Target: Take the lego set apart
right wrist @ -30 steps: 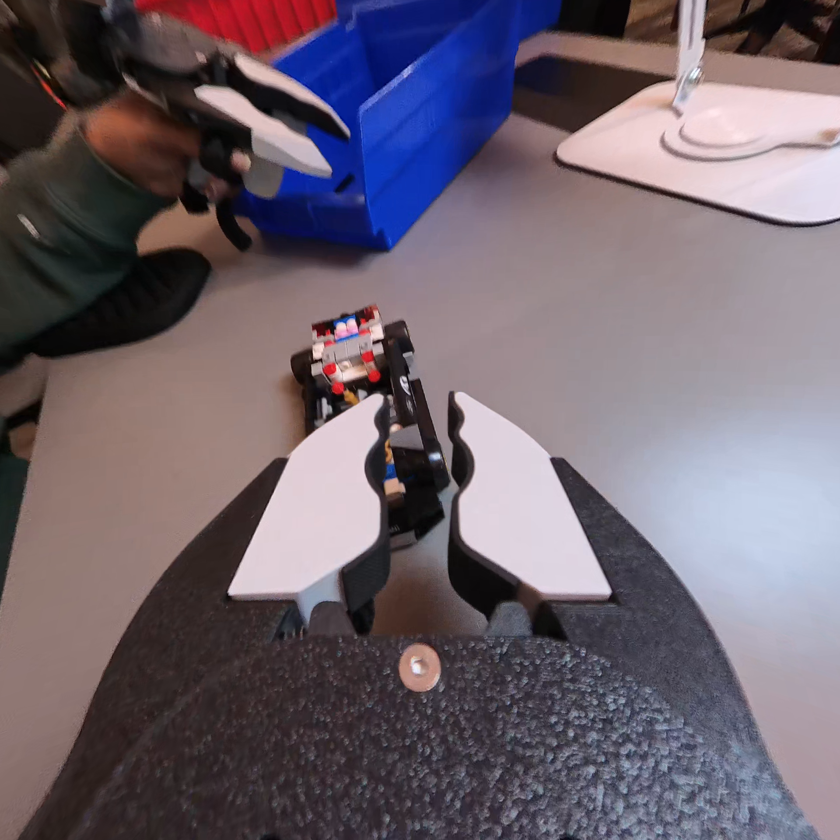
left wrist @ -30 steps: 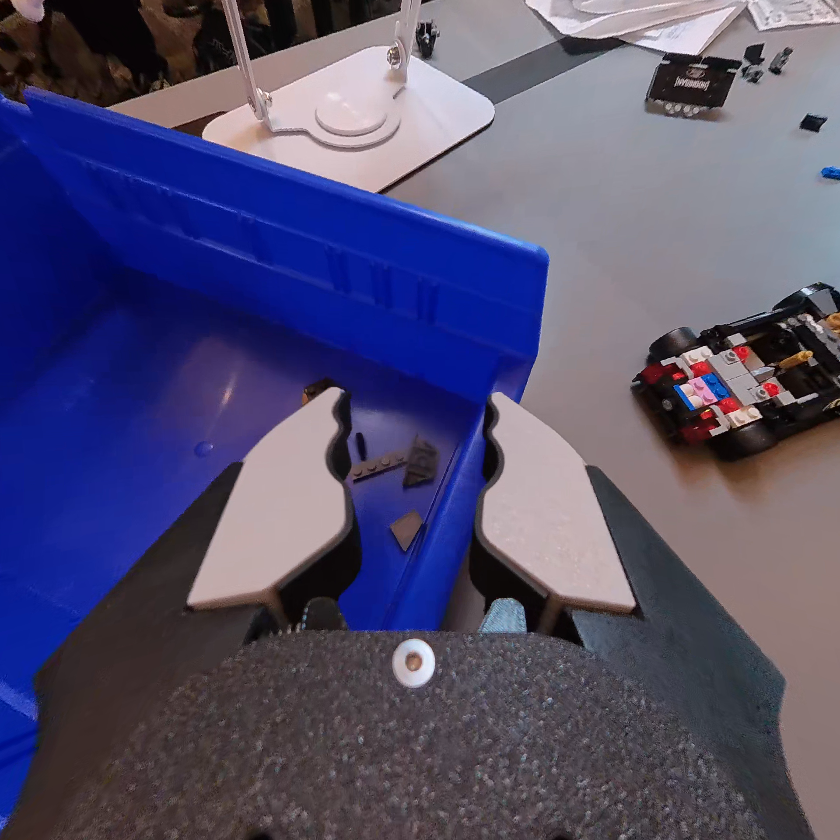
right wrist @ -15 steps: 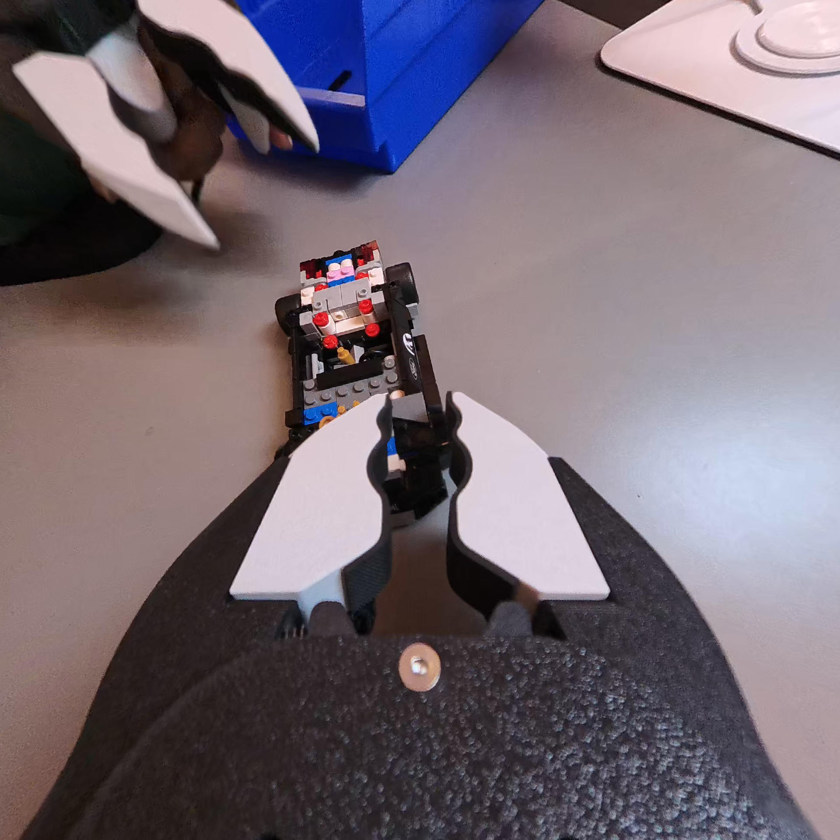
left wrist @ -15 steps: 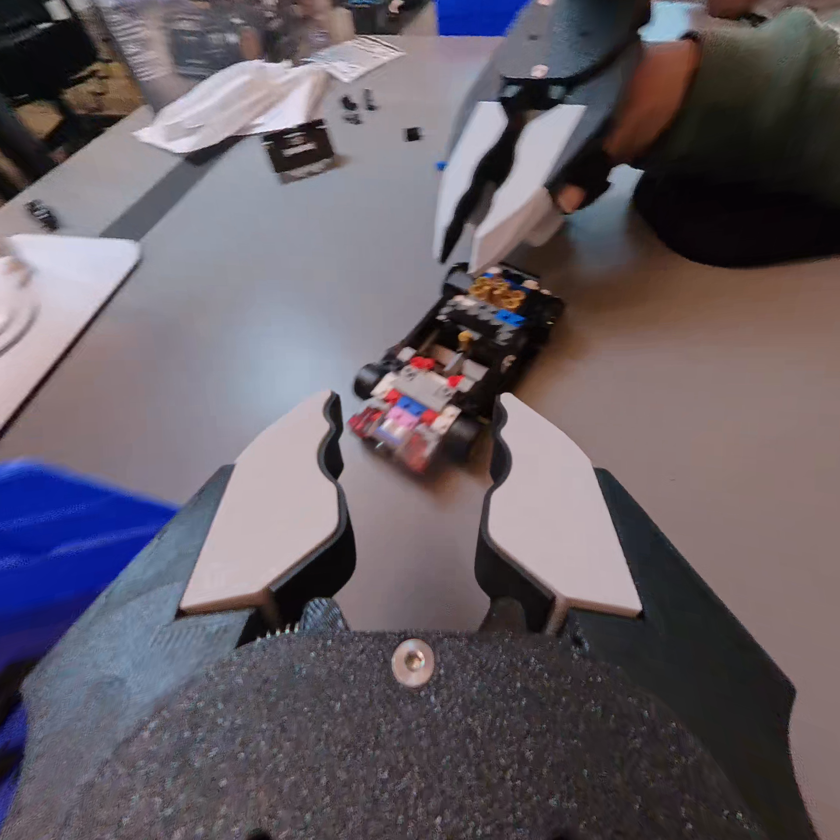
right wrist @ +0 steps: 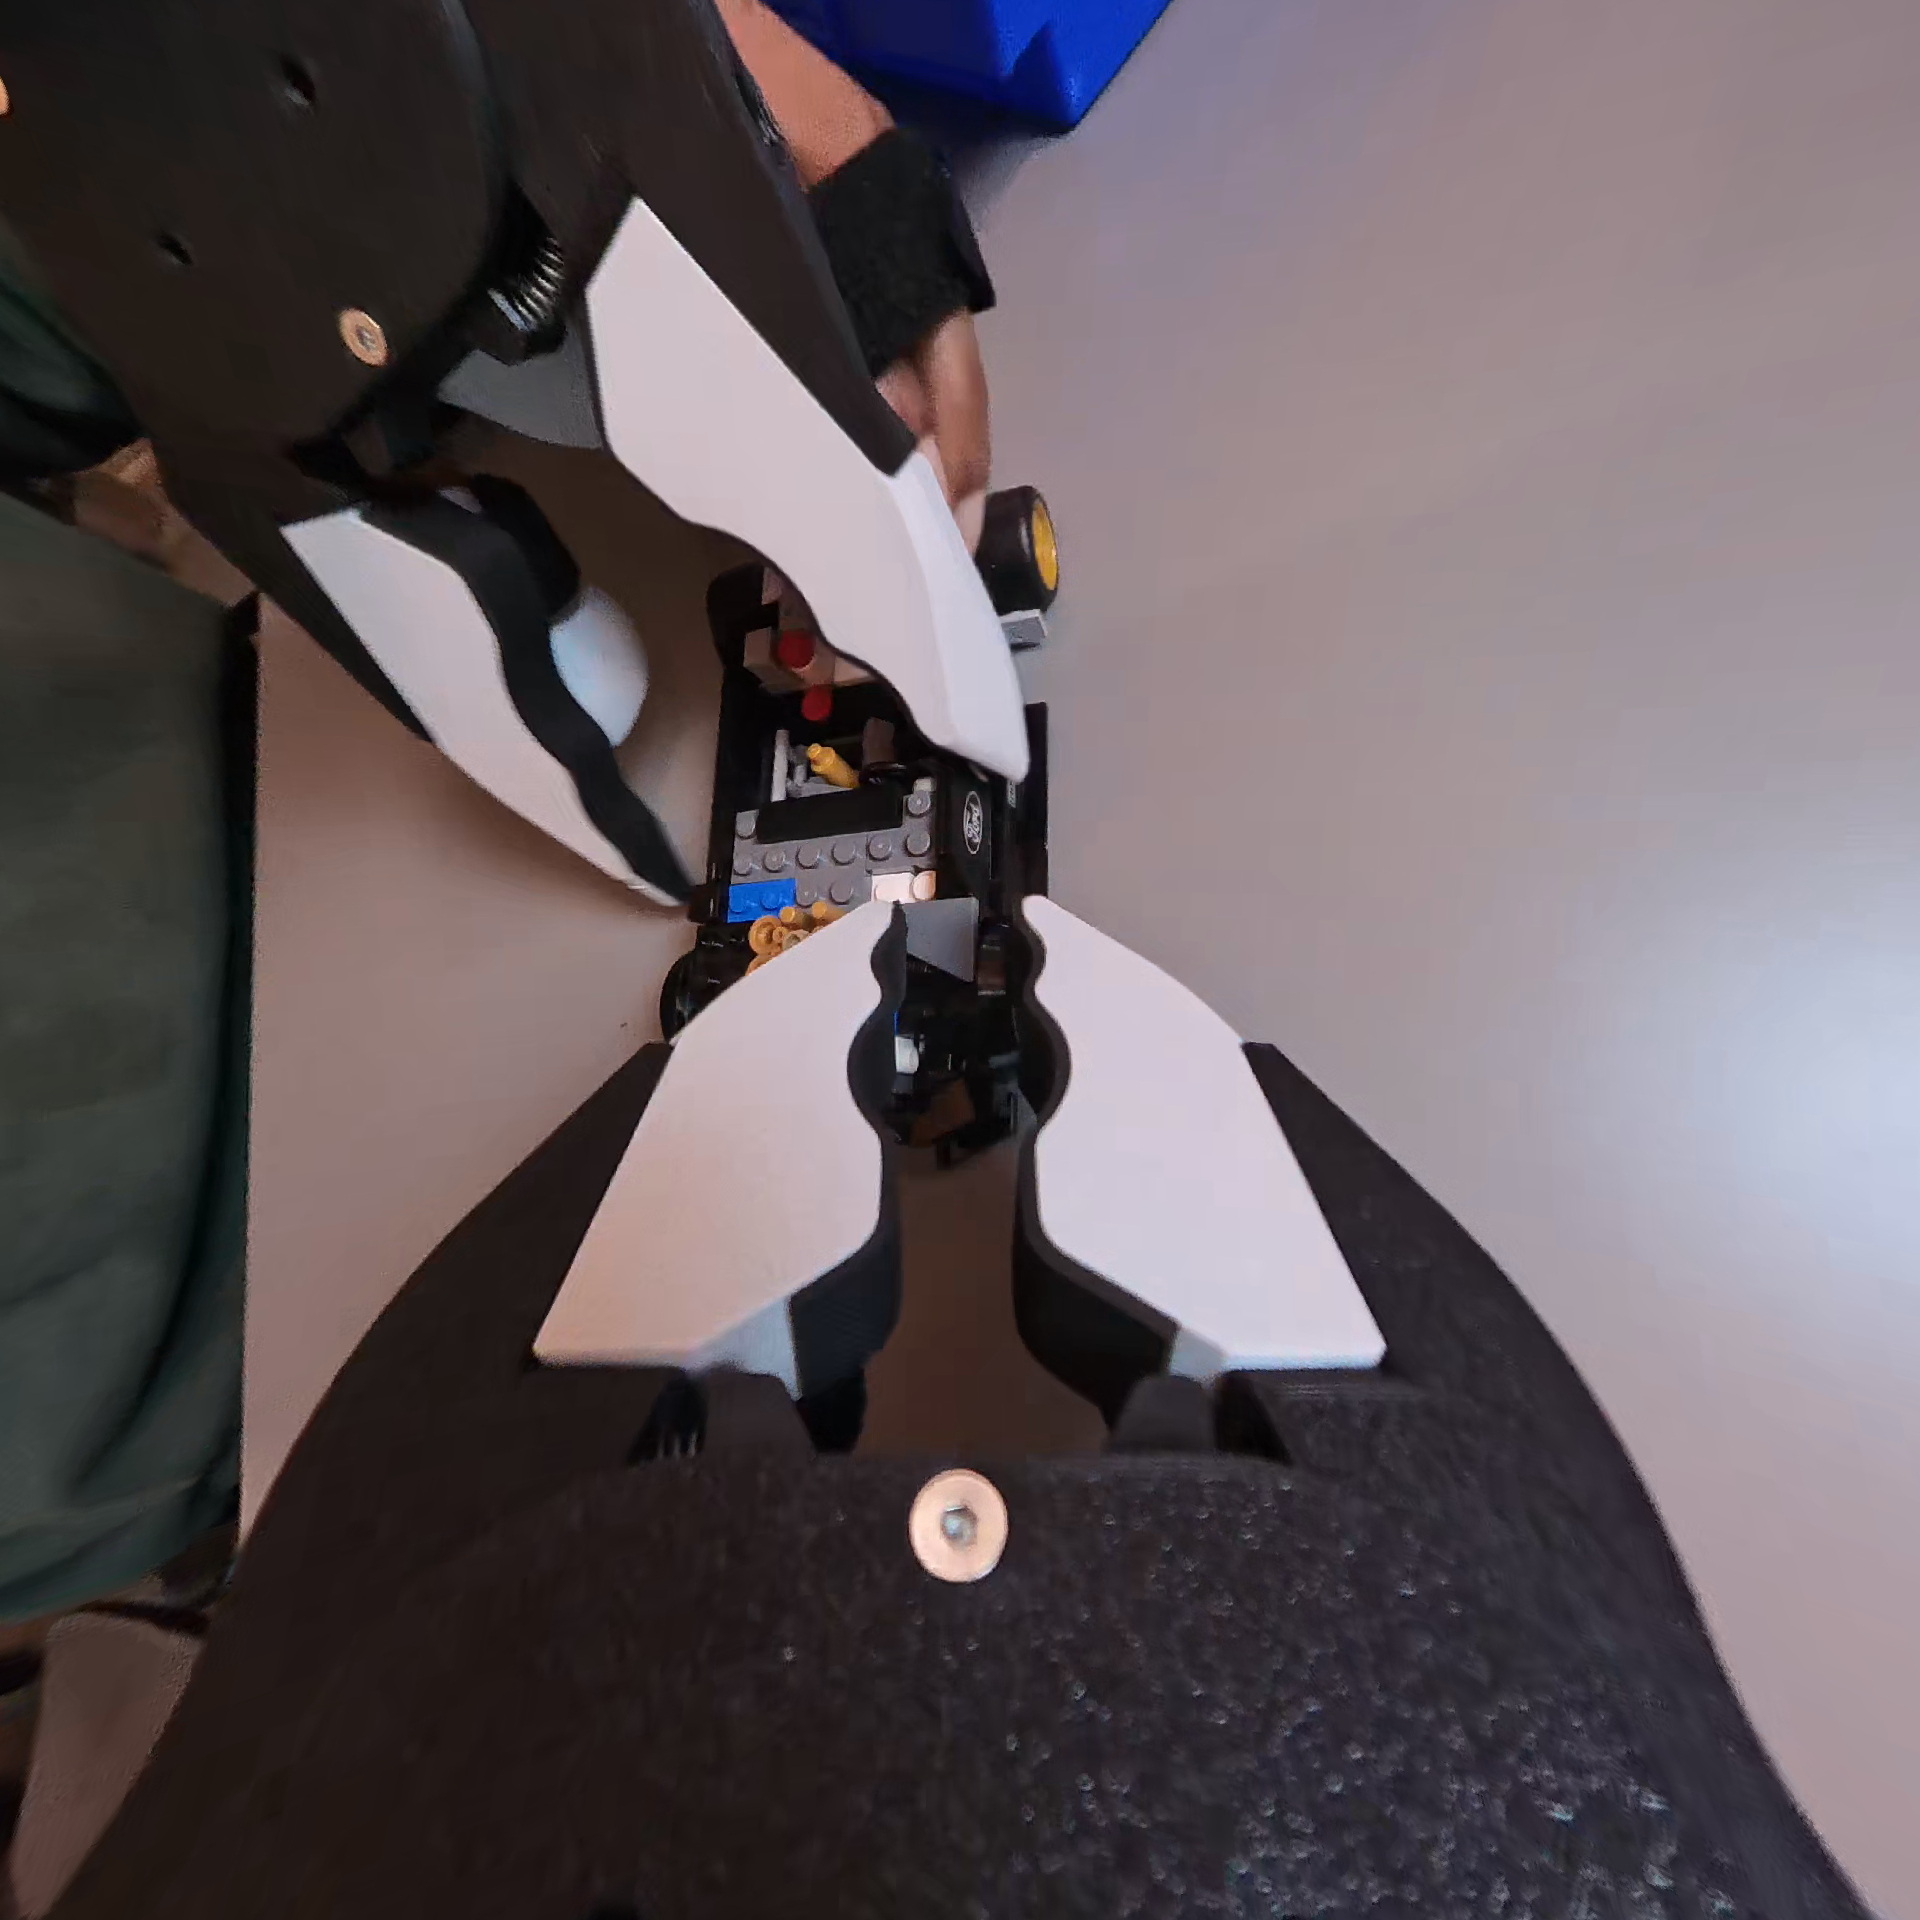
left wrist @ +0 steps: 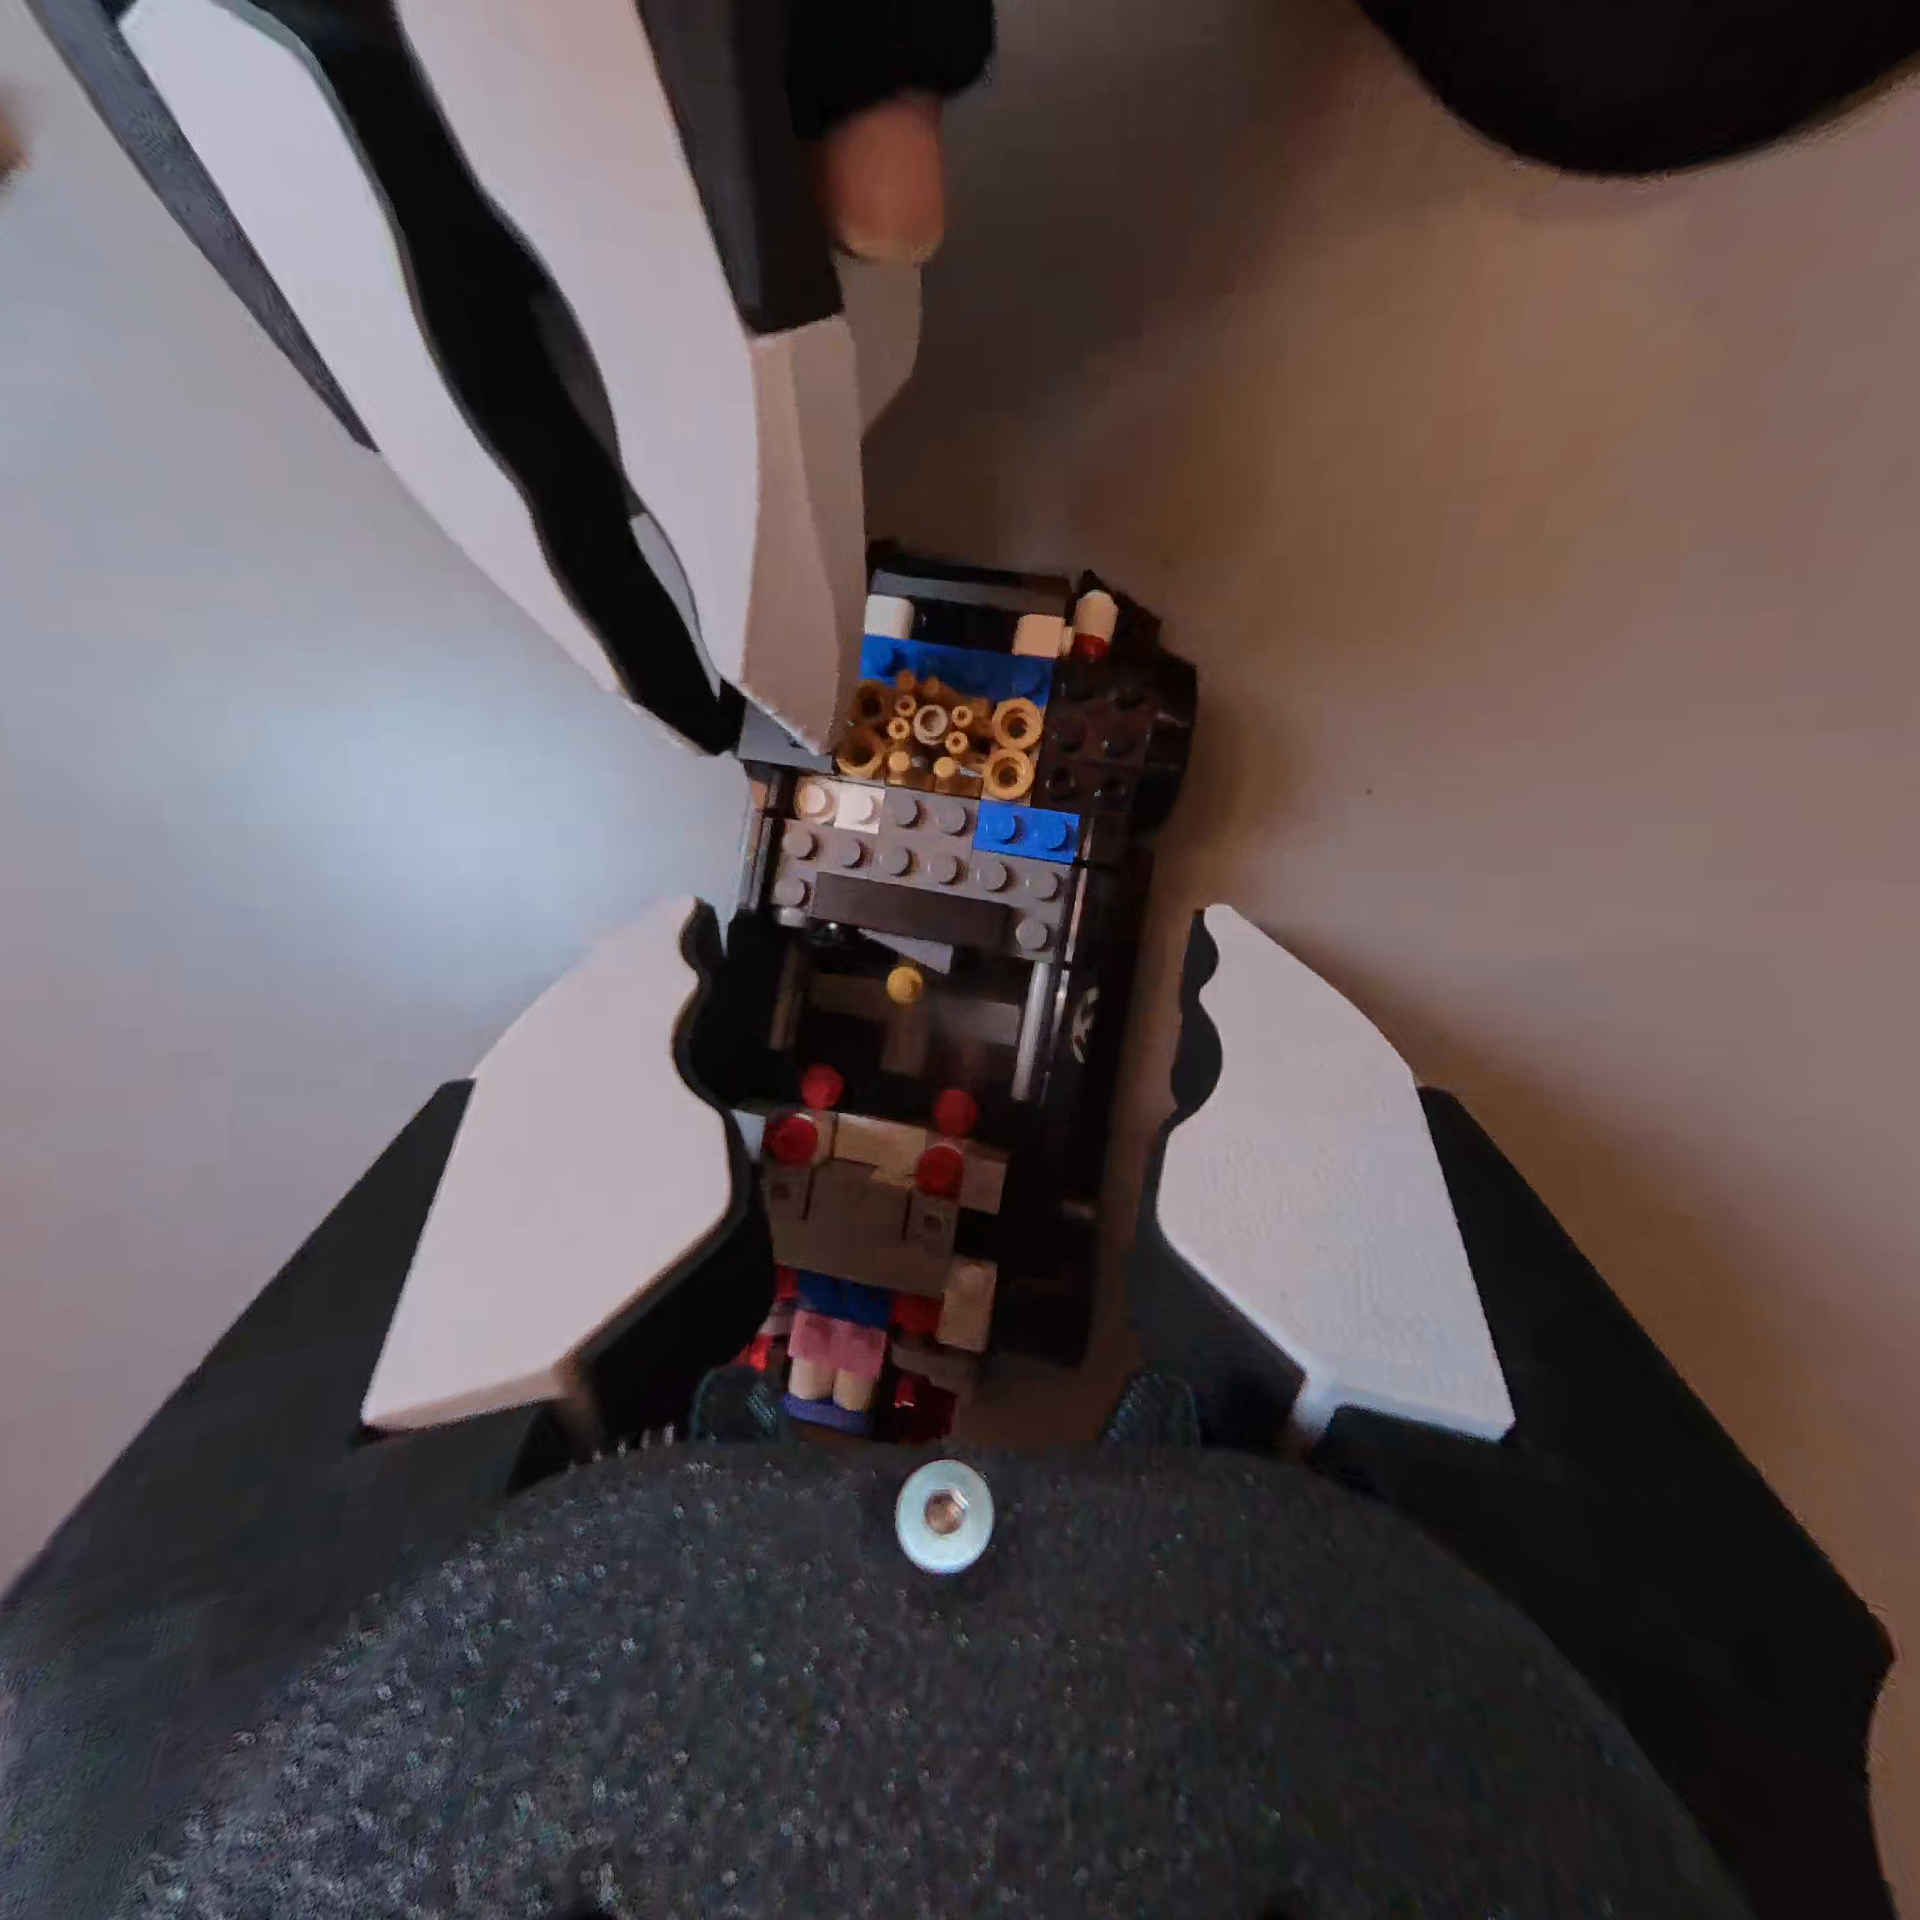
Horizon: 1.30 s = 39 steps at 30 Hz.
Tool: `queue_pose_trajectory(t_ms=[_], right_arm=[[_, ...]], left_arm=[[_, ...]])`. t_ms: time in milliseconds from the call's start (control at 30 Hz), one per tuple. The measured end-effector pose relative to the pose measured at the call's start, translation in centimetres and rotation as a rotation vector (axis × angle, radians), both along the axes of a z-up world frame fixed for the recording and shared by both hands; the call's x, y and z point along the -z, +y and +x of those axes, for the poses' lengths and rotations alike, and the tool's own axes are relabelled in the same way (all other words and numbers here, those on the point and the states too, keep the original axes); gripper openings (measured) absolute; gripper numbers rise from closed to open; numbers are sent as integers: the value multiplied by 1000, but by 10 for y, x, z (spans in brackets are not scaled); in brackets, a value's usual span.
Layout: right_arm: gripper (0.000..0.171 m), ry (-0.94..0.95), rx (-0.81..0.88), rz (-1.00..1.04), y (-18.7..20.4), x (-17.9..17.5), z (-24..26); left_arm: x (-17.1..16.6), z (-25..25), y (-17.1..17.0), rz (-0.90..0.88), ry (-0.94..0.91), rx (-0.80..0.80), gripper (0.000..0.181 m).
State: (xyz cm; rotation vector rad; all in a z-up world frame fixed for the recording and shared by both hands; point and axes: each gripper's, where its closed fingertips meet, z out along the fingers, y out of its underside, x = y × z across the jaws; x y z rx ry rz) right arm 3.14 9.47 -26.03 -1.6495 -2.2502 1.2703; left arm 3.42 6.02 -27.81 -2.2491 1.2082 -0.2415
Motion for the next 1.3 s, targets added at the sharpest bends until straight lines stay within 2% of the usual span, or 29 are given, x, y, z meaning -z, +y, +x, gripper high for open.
queue_pose_trajectory(t_ms=[67,233,333,567,633,700,767,867,900,1033,1100,1300], right_arm=[[14,-30,-39,-17,-2,0,2],[13,-86,-84,18,-2,0,3],[6,-89,-99,36,-1,-3,4],[0,-35,-40,-67,-2,-7,6],[0,-8,-61,-166,-13,-17,9],[0,3,-61,-92,-14,-11,11],[0,35,-12,-122,-11,-16,7],[0,75,47,-17,7,-14,4],[5,87,44,9,8,-14,5],[16,103,-25,140,5,-7,10],[16,98,-48,221,7,0,11],[14,48,-144,248,4,1,12]], left_arm=[[3,-3,4,19,31,5,77],[5,-4,3,-21,30,-24,79],[7,-4,3,-55,27,-47,81],[7,-3,2,-51,42,-33,82],[8,-4,2,-63,37,-42,82],[8,-3,2,-57,35,-31,81],[8,-3,2,-54,36,-32,81],[8,-4,2,-45,33,-28,81],[8,-4,2,-44,33,-24,81],[8,-5,0,-46,34,4,81],[8,-5,0,-50,36,8,81],[8,-5,0,-51,37,22,80]])
